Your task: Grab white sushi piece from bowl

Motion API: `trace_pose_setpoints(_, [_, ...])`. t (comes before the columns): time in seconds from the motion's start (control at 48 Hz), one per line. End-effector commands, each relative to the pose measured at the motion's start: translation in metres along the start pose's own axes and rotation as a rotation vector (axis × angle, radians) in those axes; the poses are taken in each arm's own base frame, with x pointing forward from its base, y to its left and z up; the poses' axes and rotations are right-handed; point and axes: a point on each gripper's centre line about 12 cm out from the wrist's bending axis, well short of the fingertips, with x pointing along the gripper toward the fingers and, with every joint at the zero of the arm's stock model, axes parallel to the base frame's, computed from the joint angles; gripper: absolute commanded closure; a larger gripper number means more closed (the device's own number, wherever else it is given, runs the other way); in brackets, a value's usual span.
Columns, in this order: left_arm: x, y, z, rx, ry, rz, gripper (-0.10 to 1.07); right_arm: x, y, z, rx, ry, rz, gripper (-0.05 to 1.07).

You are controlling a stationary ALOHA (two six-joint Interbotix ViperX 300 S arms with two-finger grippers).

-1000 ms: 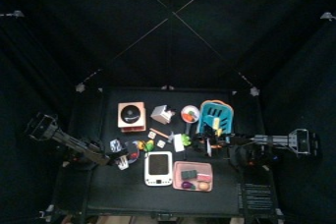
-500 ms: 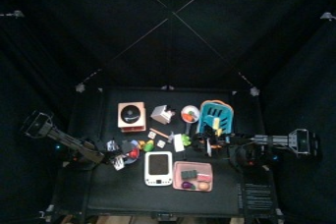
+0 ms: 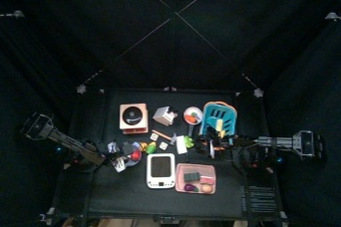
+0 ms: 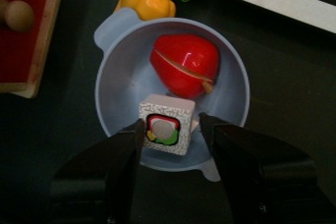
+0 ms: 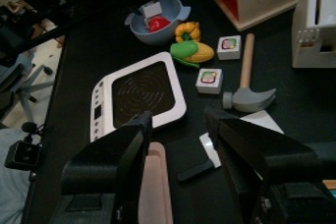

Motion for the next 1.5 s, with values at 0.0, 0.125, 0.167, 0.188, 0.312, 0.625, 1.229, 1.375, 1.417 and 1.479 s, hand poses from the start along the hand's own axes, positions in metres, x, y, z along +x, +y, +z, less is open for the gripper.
trace_pose_setpoints(0.0, [0.000, 0.000, 0.004, -0.014, -0.017, -0.018, 0.12, -0.001, 0.000, 0.006, -0.001, -0.019, 0.002, 0.20])
trace_pose_setpoints(0.125, [0.002, 0.001, 0.004, -0.024, -0.020, -0.026, 0.12, -0.001, 0.000, 0.006, -0.001, -0.019, 0.002, 0.20])
trace_pose_setpoints(0.167, [0.002, 0.001, 0.004, -0.024, -0.020, -0.027, 0.12, -0.001, 0.000, 0.006, -0.001, -0.019, 0.002, 0.20])
trace_pose_setpoints(0.188, [0.002, 0.001, 0.004, -0.024, -0.020, -0.027, 0.12, 0.000, 0.000, 0.005, 0.000, -0.018, 0.002, 0.20])
trace_pose_setpoints(0.312, [0.002, 0.002, 0.004, -0.026, -0.020, -0.027, 0.12, -0.001, 0.000, 0.006, -0.001, -0.019, 0.002, 0.20])
trace_pose_setpoints(0.625, [0.004, 0.006, 0.003, -0.033, -0.011, -0.007, 0.14, 0.000, 0.000, 0.005, -0.001, -0.018, 0.001, 0.20])
trace_pose_setpoints(1.229, [0.005, 0.009, 0.005, -0.052, -0.009, -0.003, 0.28, -0.001, 0.000, 0.005, 0.001, -0.017, 0.000, 0.20])
trace_pose_setpoints(1.375, [0.003, 0.005, 0.008, -0.074, -0.011, -0.027, 0.26, -0.001, 0.000, 0.005, 0.001, -0.017, 0.000, 0.20])
trace_pose_setpoints(1.417, [0.002, 0.003, 0.010, -0.087, -0.010, -0.036, 0.24, 0.000, 0.000, 0.005, 0.002, -0.017, 0.000, 0.20])
trace_pose_setpoints(1.479, [0.001, 0.001, 0.010, -0.106, 0.001, -0.045, 0.22, 0.000, 0.000, 0.005, 0.001, -0.017, 0.000, 0.20])
